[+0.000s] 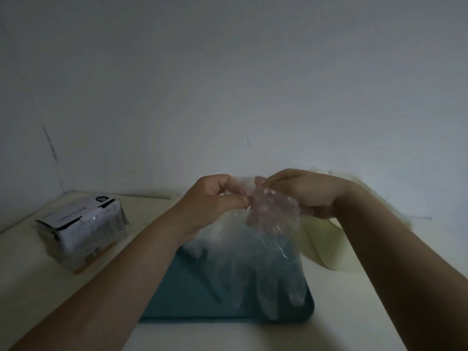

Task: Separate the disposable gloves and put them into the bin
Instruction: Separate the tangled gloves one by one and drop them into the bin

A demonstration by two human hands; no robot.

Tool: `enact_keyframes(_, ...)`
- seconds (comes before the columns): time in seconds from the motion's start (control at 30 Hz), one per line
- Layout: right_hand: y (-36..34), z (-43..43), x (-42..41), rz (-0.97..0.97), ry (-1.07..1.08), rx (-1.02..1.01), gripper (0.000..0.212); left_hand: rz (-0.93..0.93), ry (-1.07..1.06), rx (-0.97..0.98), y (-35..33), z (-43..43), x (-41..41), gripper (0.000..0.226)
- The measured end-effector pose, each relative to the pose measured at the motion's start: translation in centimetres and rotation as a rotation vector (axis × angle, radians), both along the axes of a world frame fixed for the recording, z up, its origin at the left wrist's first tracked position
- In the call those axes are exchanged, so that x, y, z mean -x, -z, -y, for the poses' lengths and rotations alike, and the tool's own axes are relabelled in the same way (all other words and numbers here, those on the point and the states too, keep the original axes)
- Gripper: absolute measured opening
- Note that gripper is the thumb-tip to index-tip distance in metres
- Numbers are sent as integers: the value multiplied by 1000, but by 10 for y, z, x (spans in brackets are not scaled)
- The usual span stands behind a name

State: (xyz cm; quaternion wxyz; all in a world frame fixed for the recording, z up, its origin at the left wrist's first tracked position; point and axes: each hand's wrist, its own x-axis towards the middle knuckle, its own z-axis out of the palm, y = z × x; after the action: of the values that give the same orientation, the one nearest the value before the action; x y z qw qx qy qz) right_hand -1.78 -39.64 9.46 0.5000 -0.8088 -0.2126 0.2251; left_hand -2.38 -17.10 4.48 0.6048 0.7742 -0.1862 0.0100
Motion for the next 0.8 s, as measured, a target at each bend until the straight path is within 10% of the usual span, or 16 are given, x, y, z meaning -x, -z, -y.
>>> enact_keyframes(0.4,-9,54,-1,12,89,-71,89,-89,-78,161,-13,38,-6,9)
enact_keyframes(0.67,10,126,-14,-31,411,-189,20,-96,-125,185,-30,126,-35,17)
enact_keyframes(0.8,-5,151,-32,20,563,-220,20,-196,-103,99,-35,165,-59,20)
